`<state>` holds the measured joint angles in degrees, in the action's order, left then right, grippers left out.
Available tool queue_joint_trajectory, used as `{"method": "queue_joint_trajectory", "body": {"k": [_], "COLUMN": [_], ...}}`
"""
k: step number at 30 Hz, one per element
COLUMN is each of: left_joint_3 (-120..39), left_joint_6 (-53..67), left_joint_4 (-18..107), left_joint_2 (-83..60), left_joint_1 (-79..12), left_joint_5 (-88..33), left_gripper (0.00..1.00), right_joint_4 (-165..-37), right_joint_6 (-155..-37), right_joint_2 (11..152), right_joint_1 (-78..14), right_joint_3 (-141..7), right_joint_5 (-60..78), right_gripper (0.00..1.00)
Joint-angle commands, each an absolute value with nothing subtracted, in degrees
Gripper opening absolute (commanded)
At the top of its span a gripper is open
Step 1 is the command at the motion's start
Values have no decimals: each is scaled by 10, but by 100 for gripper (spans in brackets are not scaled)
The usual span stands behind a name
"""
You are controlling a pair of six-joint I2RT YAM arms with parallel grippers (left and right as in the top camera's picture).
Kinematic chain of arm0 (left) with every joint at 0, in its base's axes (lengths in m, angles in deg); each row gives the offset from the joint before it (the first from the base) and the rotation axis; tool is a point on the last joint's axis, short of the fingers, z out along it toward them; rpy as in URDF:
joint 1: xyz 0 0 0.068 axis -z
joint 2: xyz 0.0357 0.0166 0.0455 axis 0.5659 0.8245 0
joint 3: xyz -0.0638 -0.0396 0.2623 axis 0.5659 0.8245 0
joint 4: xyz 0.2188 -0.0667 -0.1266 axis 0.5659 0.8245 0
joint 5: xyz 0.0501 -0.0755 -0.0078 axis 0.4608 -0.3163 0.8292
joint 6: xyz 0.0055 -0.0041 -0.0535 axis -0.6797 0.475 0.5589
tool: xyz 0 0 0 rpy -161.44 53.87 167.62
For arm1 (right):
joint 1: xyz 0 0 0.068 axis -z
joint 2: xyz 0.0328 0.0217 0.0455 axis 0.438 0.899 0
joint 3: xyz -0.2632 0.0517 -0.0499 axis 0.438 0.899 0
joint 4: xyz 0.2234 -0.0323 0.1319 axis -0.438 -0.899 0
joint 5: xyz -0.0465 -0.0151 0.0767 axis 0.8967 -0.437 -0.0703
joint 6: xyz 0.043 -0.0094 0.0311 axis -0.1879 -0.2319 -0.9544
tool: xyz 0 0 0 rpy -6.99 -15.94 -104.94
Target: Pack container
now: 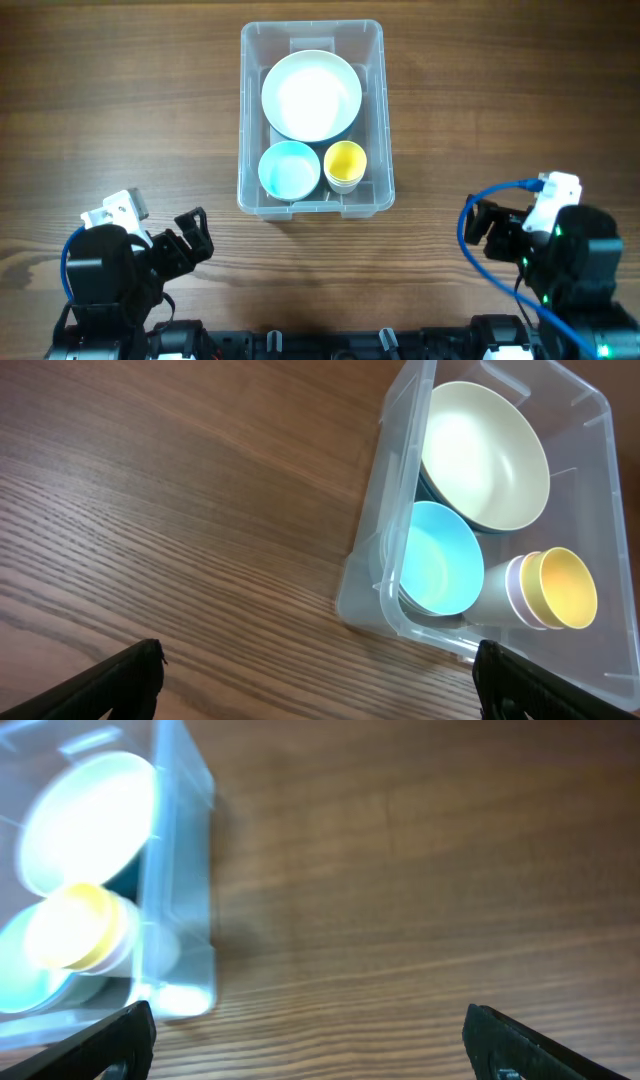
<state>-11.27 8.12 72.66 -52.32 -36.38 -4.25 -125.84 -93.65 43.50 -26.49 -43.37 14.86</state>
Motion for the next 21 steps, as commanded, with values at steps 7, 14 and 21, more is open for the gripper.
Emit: {"method": "queue_joint_trajectory", "body": {"k": [7,14,21], "left_joint_3": [-110,-110,-110], "left_joint_6": [87,87,87], "left_joint_4": [725,725,725], "left_joint_2": [-523,-523,-523], "left_joint_1": [-361,-361,-361], "left_joint_5": [-53,-53,-53], "left_gripper": [100,100,100], "right_joint_4": [-1083,-767,-682], "right_joint_6": [-805,-805,-752], "right_joint_2": [174,111,111], "right_joint_1": [-327,-327,-327], "right_joint_3": [-253,-37,62], "right_joint_5": [123,78,74], "right_gripper": [100,100,100]}}
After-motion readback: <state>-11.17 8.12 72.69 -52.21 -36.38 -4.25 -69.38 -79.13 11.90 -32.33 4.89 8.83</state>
